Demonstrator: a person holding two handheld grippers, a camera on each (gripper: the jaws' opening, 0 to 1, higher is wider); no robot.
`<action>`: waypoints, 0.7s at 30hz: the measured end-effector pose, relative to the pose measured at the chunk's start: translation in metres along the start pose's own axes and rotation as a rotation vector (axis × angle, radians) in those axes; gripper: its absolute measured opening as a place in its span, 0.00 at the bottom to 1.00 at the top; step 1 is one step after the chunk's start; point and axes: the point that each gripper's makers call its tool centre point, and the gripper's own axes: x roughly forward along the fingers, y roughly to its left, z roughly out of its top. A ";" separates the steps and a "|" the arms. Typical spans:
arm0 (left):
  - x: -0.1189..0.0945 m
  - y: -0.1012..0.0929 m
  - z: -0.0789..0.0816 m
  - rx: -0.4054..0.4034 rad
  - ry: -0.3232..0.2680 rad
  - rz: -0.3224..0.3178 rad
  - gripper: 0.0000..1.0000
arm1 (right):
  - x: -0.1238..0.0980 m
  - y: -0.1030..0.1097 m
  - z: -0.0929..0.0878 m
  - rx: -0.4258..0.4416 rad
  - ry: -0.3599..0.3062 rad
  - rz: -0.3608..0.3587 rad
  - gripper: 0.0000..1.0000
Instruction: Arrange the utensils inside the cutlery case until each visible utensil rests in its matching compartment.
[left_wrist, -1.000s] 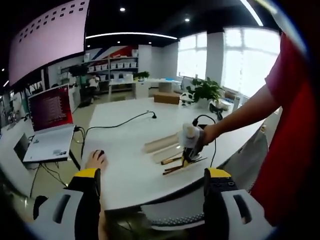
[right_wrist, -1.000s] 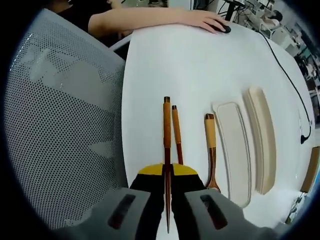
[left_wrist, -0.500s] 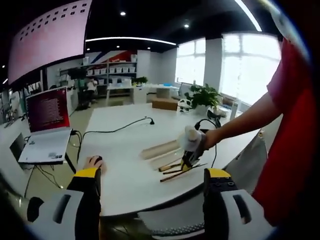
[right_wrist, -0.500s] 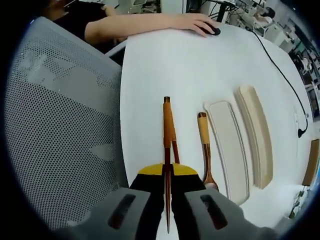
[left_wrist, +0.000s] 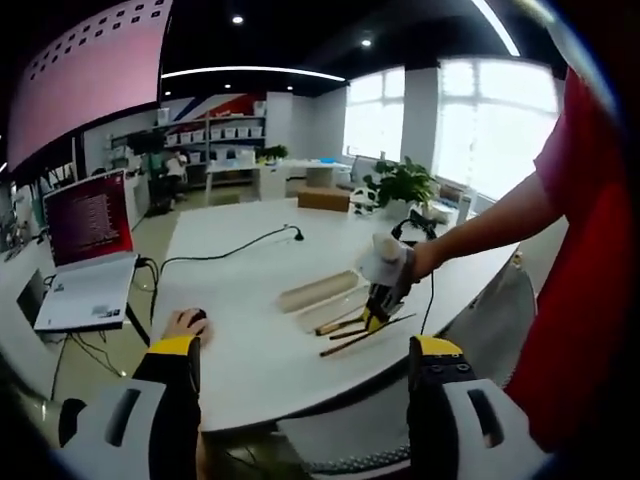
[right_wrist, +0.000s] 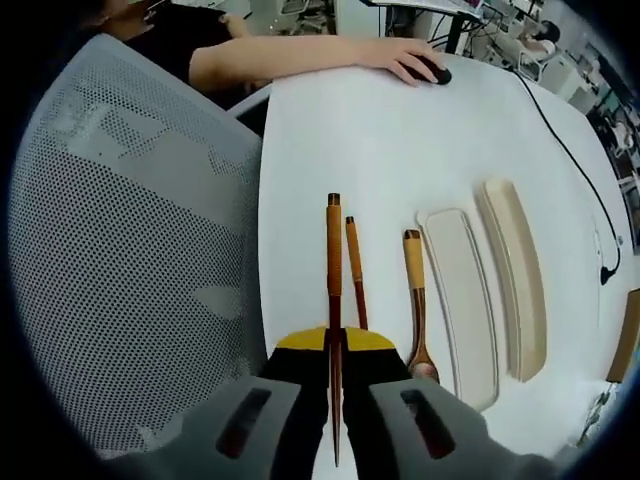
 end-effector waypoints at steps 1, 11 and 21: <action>0.000 0.000 0.000 -0.008 -0.003 0.005 0.87 | 0.000 0.001 -0.003 -0.012 0.016 0.006 0.00; 0.001 -0.008 0.003 -0.030 -0.018 -0.010 0.90 | -0.009 -0.010 -0.004 -0.002 0.008 -0.021 0.00; -0.001 -0.011 -0.003 -0.020 0.011 0.022 0.88 | -0.011 -0.009 -0.007 0.001 -0.001 0.039 0.00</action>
